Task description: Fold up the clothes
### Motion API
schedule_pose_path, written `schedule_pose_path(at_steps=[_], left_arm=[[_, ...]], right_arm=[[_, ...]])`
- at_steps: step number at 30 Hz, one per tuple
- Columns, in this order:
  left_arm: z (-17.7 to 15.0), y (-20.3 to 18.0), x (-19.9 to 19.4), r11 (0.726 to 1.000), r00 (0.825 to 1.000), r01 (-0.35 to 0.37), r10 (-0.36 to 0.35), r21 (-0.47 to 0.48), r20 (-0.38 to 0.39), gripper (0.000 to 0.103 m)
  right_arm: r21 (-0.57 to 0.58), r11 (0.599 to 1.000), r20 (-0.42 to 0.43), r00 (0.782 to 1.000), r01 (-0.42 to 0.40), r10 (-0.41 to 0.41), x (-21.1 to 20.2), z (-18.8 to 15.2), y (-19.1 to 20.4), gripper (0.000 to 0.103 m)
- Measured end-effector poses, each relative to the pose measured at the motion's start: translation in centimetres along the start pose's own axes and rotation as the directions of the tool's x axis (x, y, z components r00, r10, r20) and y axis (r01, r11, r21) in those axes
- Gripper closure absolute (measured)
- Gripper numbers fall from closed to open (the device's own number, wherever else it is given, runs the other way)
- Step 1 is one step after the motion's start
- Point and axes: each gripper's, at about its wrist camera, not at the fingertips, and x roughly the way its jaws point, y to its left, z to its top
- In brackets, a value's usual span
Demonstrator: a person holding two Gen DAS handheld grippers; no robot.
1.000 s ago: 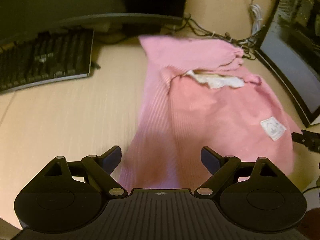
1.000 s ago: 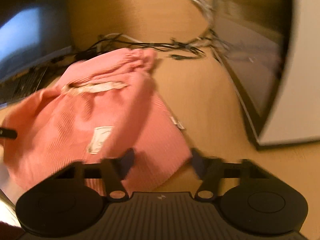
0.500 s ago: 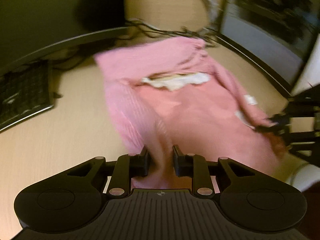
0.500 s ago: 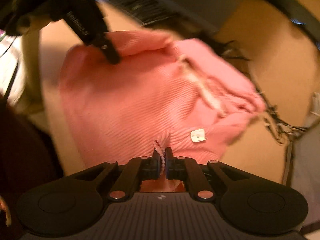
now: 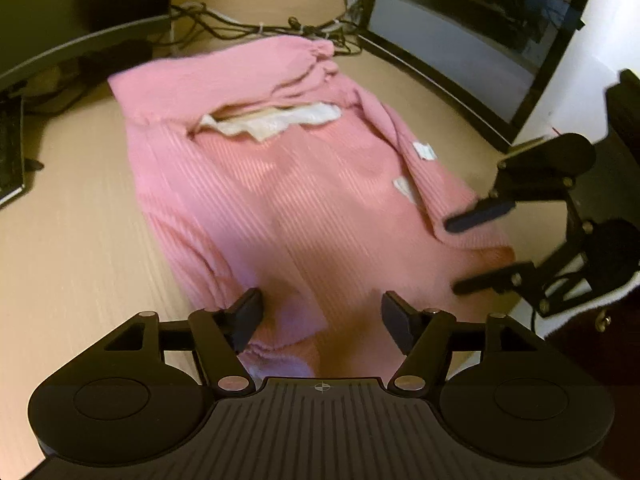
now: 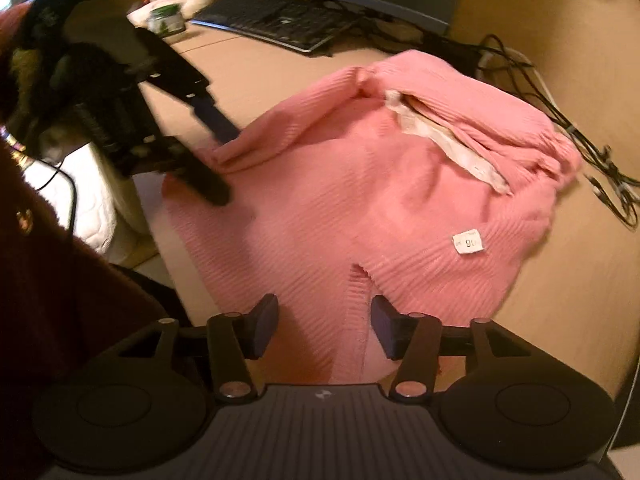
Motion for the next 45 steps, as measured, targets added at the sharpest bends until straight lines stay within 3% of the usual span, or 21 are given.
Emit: schedule_pose_path(at_steps=[6, 10, 13, 15, 17, 19, 24, 28, 34, 36, 38, 39, 40, 41, 43, 45], left_arm=[[-0.1, -1.1, 0.7, 0.997, 0.997, 0.070, -0.070, 0.025, -0.012, 0.014], [-0.1, -1.9, 1.6, 0.998, 0.998, 0.060, -0.059, 0.031, -0.014, 0.008], [-0.3, -1.9, 1.0, 0.997, 0.997, 0.078, -0.078, 0.019, -0.026, 0.008], [-0.6, -1.4, 0.5, 0.995, 0.995, 0.095, -0.095, -0.009, -0.030, 0.008], [-0.9, -0.7, 0.0, 0.993, 0.993, 0.112, -0.113, -0.047, -0.028, 0.008], [-1.2, 0.0, -0.1, 0.989, 0.993, 0.115, -0.117, -0.089, -0.021, 0.008], [-1.1, 0.1, 0.3, 0.985, 0.991, 0.130, -0.132, -0.117, -0.009, 0.007], [-1.0, 0.0, 0.5, 0.985, 0.991, 0.128, -0.131, -0.113, -0.014, 0.005], [-1.2, 0.1, 0.7, 0.982, 0.991, 0.133, -0.134, -0.133, -0.002, 0.005], [-1.3, 0.1, 0.7, 0.982, 0.991, 0.132, -0.133, -0.136, 0.000, 0.004], [-1.3, 0.1, 0.6, 0.980, 0.991, 0.134, -0.135, -0.146, 0.005, 0.004], [-1.4, 0.2, 0.6, 0.979, 0.991, 0.136, -0.136, -0.152, 0.007, 0.004], [-1.4, 0.2, 0.6, 0.978, 0.990, 0.137, -0.137, -0.158, 0.010, 0.004], [-1.4, 0.3, 0.5, 0.977, 0.990, 0.138, -0.138, -0.164, 0.012, 0.004], [-1.5, 0.4, 0.5, 0.975, 0.990, 0.140, -0.139, -0.174, 0.017, 0.004], [-1.5, 0.4, 0.5, 0.973, 0.990, 0.142, -0.141, -0.181, 0.020, 0.003]], right_arm=[[0.079, 0.996, -0.003, 0.999, -0.053, 0.053, 0.2, 0.0, -1.2, 0.028], [0.155, 0.981, 0.016, 0.993, -0.116, 0.115, -0.8, 0.4, -1.9, 0.028], [0.188, 0.974, 0.100, 0.989, -0.123, 0.105, -3.3, 0.9, -3.0, 0.028], [0.245, 0.963, 0.164, 0.984, -0.112, 0.073, -4.9, 1.0, -4.4, 0.028], [0.327, 0.942, 0.190, 0.982, -0.075, 0.012, -5.3, 0.5, -6.3, 0.038], [0.401, 0.916, 0.169, 0.984, -0.011, -0.062, -4.8, -0.3, -7.6, 0.061], [0.428, 0.880, 0.071, 0.963, 0.205, -0.259, -2.8, -2.4, -7.2, 0.060], [0.590, 0.778, 0.075, 0.944, 0.217, -0.320, -2.8, -4.0, -7.7, 0.042], [0.802, 0.569, 0.081, 0.912, 0.180, -0.403, -3.2, -6.3, -8.3, 0.041], [0.795, 0.584, 0.127, 0.896, 0.165, -0.426, -3.8, -5.8, -8.2, 0.041], [0.775, 0.614, 0.180, 0.879, 0.150, -0.442, -4.5, -5.0, -8.1, 0.057], [0.764, 0.628, 0.206, 0.869, 0.144, -0.450, -4.8, -4.6, -8.0, 0.076], [0.753, 0.643, 0.233, 0.859, 0.138, -0.457, -5.1, -4.3, -8.0, 0.086], [0.742, 0.658, 0.259, 0.848, 0.132, -0.463, -5.5, -3.9, -8.0, 0.086], [0.595, 0.793, 0.328, 0.860, 0.133, -0.390, -6.0, -2.4, -6.9, 0.089], [0.374, 0.918, 0.331, 0.906, 0.130, -0.263, -5.7, -1.2, -4.8, 0.089]])
